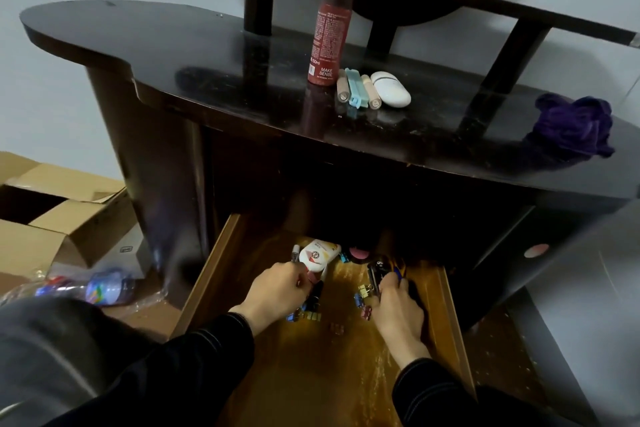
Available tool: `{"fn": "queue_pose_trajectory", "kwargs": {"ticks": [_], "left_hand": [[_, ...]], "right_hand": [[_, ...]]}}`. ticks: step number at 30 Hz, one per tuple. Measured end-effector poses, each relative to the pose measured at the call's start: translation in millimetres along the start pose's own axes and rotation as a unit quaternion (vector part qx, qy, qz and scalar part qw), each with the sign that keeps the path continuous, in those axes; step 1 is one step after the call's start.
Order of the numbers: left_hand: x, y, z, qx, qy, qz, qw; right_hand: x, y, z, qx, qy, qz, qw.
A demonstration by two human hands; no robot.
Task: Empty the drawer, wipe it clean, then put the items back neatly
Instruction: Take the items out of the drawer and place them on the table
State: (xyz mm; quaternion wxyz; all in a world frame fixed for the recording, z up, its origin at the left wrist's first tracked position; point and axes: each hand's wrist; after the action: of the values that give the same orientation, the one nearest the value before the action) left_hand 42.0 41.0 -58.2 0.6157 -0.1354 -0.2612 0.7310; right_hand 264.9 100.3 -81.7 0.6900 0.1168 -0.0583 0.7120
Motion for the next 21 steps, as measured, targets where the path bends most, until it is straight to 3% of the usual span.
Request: {"fn": "queue_pose_trajectory", "kwargs": {"ticks": [8,13,16,18,21], "left_hand": [[-1.8,2.4,-0.6,0.010,0.010,0.020,1.000],[-0.9,4.9,-1.4,0.002,-0.036,0.062,0.997],[0.7,8.3,-4.5,-0.015,-0.079,0.070,0.994],[4.2,12.0,-8.7,-0.020,-0.103,0.066,0.992],[14.0,15.8,-17.1,-0.025,-0.122,0.051,0.991]], "right_hand": [[9.6,-2.7,5.9,0.052,0.016,-0.061,0.997],[13.9,-7.4,19.3,0.200,-0.034,-0.136,0.970],[12.9,-7.9,23.7,0.377,-0.010,-0.202,0.904],[12.1,-6.6,27.5,0.493,0.039,-0.253,0.831],[12.4,-7.3,32.0,0.563,0.122,-0.338,0.744]]}}
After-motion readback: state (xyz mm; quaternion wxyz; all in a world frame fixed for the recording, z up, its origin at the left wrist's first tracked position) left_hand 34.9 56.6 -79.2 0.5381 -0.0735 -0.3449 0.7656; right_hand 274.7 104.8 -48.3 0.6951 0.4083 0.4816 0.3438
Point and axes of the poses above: each hand's wrist, its own x-axis towards the middle knuckle, its own z-axis out of the back of the hand, y = z × x, and after that the axes turned 13 degrees about -y, right-handed
